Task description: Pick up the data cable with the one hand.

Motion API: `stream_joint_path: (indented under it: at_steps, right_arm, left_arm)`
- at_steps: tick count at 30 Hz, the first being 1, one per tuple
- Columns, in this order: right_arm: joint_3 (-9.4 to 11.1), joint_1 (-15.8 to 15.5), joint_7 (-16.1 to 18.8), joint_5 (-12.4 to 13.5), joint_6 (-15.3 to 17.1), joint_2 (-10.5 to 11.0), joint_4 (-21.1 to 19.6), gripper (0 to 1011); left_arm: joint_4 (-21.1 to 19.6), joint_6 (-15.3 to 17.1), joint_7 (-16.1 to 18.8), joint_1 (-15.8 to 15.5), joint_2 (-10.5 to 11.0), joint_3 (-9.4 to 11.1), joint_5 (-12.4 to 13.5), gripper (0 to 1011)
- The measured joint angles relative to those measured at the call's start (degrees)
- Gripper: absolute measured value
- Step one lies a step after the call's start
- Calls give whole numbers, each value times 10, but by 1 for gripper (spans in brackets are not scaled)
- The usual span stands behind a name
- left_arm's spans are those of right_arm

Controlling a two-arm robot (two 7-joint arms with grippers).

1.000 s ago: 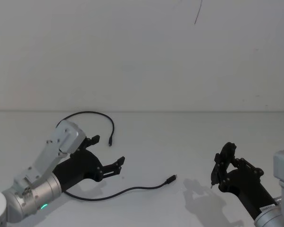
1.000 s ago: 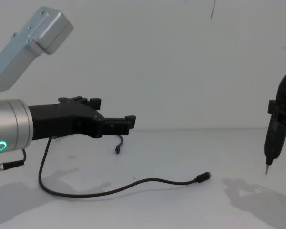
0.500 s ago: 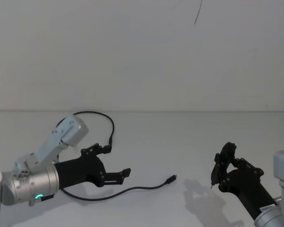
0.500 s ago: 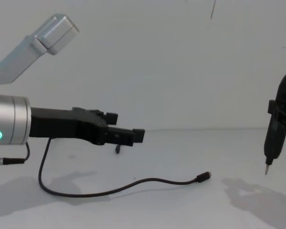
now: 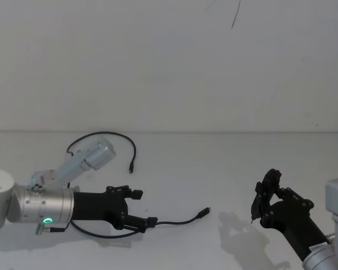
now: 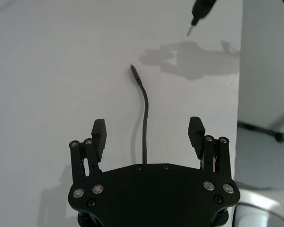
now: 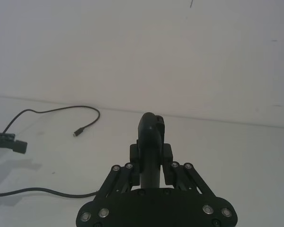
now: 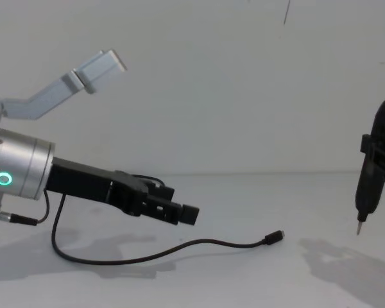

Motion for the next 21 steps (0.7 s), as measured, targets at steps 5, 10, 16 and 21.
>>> stream_joint_path:
  at_steps: [5, 10, 16, 21]
  right_arm:
    - [0, 0, 0, 0, 0, 0, 0, 263]
    - [0, 0, 0, 0, 0, 0, 0, 263]
    - [0, 0, 0, 0, 0, 0, 0, 263]
    - [0, 0, 0, 0, 0, 0, 0, 263]
  left_arm:
    - [37, 0, -25, -30, -8, 25, 15, 1002]
    - [63, -8, -35, -55, -17, 50, 36, 1001]
    - [80, -21, -35, -72, -27, 72, 57, 1001]
    - [91, -29, -29, -81, -34, 86, 69, 1002]
